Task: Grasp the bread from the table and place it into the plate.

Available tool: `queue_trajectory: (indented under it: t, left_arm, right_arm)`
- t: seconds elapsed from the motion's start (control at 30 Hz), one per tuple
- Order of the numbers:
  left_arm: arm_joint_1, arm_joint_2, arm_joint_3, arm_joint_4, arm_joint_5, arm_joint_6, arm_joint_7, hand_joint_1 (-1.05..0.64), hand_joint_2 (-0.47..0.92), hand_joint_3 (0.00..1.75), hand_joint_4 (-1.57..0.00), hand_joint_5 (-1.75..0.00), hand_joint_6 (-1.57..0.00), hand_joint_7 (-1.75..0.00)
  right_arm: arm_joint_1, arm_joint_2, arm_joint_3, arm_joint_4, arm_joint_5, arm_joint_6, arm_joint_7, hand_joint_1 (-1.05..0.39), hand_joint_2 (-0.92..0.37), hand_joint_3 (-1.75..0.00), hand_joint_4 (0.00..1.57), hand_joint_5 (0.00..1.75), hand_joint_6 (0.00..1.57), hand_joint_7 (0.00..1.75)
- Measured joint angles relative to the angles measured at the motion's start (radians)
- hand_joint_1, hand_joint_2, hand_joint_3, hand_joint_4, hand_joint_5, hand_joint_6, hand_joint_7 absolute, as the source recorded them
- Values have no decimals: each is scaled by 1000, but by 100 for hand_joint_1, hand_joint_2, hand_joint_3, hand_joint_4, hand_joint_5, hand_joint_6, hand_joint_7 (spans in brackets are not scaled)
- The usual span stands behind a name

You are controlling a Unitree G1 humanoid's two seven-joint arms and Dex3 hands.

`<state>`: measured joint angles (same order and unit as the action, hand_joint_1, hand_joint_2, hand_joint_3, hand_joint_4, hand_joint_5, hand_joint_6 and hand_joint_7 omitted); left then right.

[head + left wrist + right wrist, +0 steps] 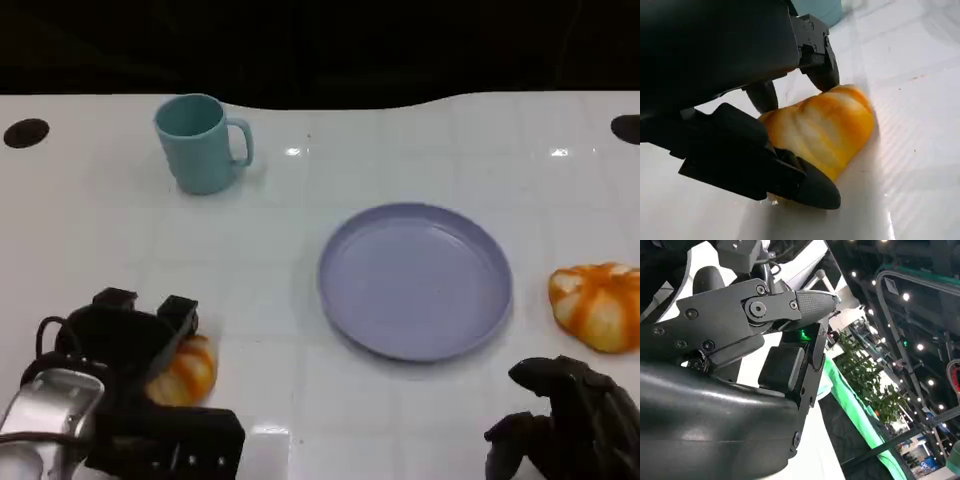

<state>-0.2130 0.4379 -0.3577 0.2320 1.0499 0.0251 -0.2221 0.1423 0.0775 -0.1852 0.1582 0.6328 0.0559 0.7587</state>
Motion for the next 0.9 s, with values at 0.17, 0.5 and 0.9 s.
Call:
queue_trajectory:
  t: [0.17,0.5,0.9]
  left_arm:
    - [-50,9,-12,108,-59,-66,117,-46,21,158,-108,-168,-96,-119]
    - [-115,6,-58,350,-109,-197,452,-50,27,175,-141,-175,-84,-168]
    - [-125,15,-64,391,-168,-268,612,-46,23,175,-157,-175,-99,-174]
  right_arm:
    - [0,0,1,-1,0,0,-5,-59,-92,-34,157,61,157,25]
    - [0,-1,1,0,1,2,-5,-59,-92,-33,157,60,157,23]
    - [-9,-4,-4,10,6,2,-4,-58,-92,-34,157,61,157,24]
